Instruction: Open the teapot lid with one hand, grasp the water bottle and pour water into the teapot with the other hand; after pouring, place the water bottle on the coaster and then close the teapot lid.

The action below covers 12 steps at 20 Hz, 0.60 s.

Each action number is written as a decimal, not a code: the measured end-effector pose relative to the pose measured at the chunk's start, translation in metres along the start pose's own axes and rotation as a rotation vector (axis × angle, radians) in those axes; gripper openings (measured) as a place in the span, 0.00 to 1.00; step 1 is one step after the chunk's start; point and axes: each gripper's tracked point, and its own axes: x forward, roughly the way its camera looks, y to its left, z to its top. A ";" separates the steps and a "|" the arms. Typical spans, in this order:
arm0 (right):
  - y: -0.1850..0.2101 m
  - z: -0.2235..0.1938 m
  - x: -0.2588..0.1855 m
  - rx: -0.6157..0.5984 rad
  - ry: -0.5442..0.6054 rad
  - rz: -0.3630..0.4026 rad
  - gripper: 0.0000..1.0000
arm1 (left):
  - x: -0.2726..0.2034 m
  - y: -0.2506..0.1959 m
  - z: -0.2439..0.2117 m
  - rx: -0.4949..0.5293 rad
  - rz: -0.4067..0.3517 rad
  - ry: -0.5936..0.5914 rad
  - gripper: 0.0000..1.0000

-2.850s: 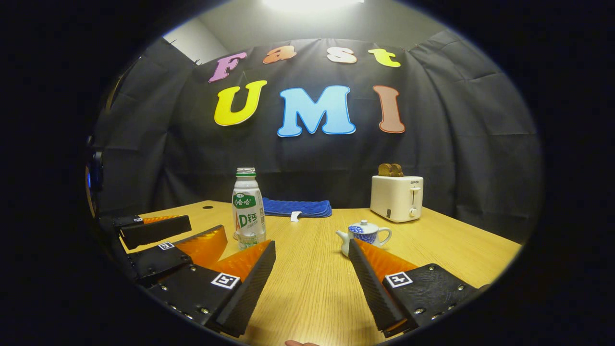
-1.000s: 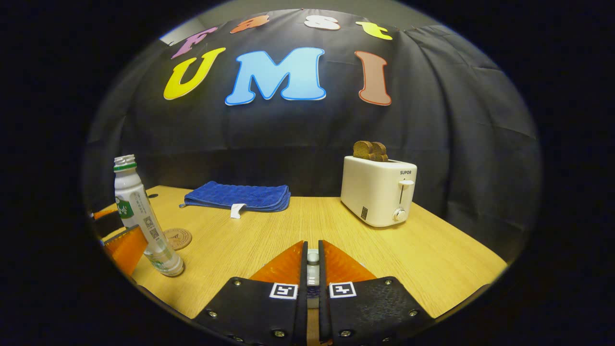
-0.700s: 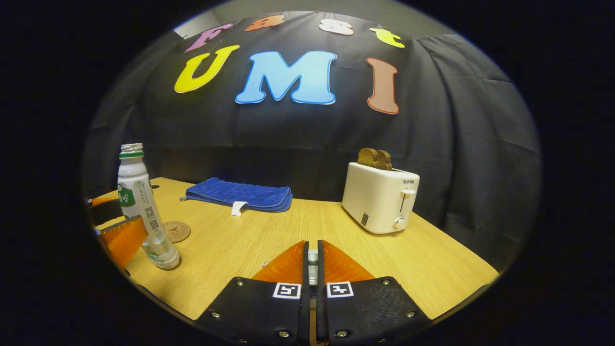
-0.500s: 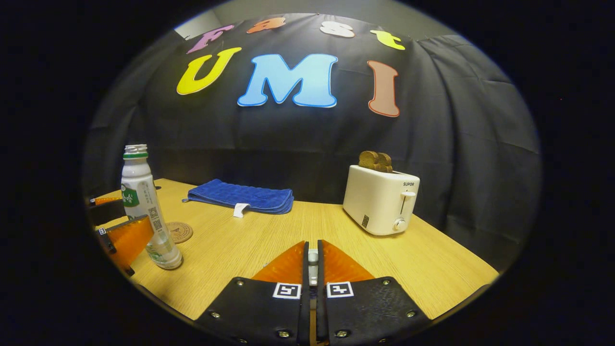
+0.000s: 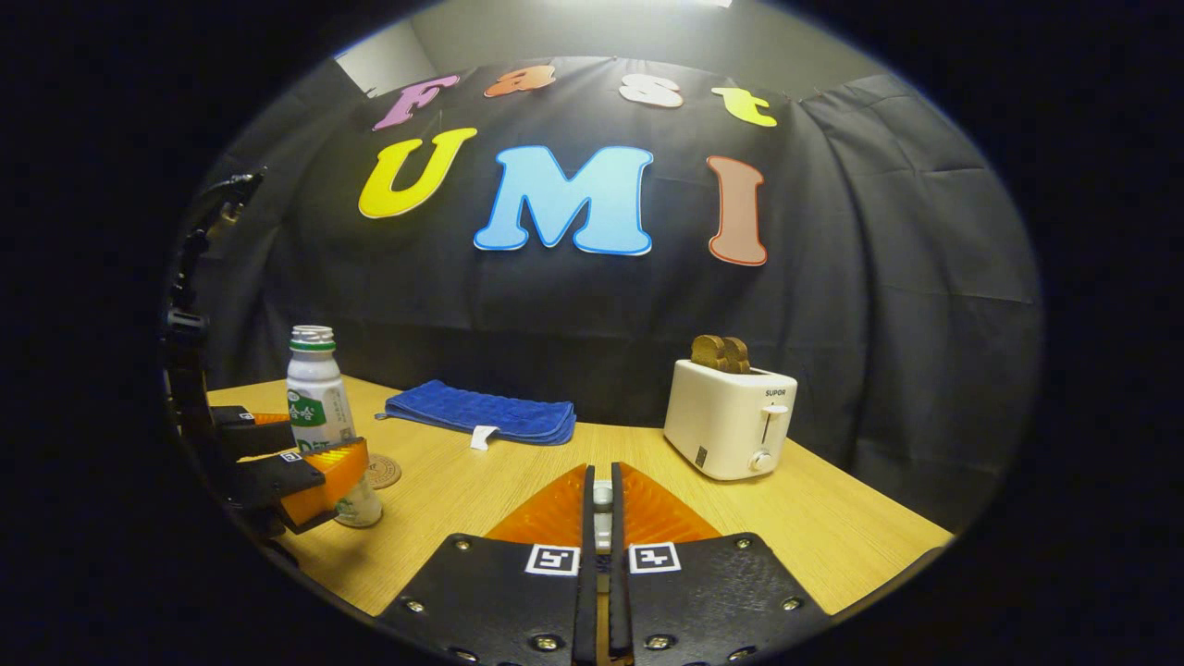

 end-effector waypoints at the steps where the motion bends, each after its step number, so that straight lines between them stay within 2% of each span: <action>1: 0.001 0.003 -0.009 -0.005 -0.008 0.004 0.05 | -0.002 0.000 0.000 0.007 0.002 0.001 0.76; 2: 0.002 0.004 -0.018 -0.004 -0.016 0.011 0.05 | -0.002 0.000 0.000 0.009 0.001 0.001 0.72; 3: 0.005 0.006 -0.027 0.006 -0.019 0.025 0.05 | -0.002 -0.002 0.000 0.018 -0.004 0.001 0.77; 4: 0.008 0.006 -0.038 0.018 -0.017 0.039 0.05 | 0.000 -0.002 0.002 0.028 -0.010 0.000 0.72; 6: 0.007 0.004 -0.066 0.035 -0.012 0.060 0.05 | 0.002 -0.002 0.004 0.066 -0.019 -0.007 0.80; 7: 0.004 0.003 -0.077 0.034 -0.012 0.060 0.05 | 0.003 -0.004 0.006 0.096 -0.023 -0.009 0.80; 8: -0.001 0.001 -0.088 0.036 -0.013 0.051 0.05 | 0.004 -0.004 0.008 0.131 -0.023 -0.015 0.76; 10: -0.007 -0.003 -0.104 0.051 -0.009 0.040 0.05 | 0.006 -0.005 0.015 0.191 -0.009 -0.035 0.76; 11: -0.009 -0.004 -0.110 0.058 -0.007 0.035 0.05 | 0.007 -0.005 0.019 0.222 0.006 -0.043 0.80; 12: -0.011 -0.006 -0.114 0.062 -0.003 0.031 0.05 | 0.008 -0.009 0.020 0.257 0.012 -0.047 0.72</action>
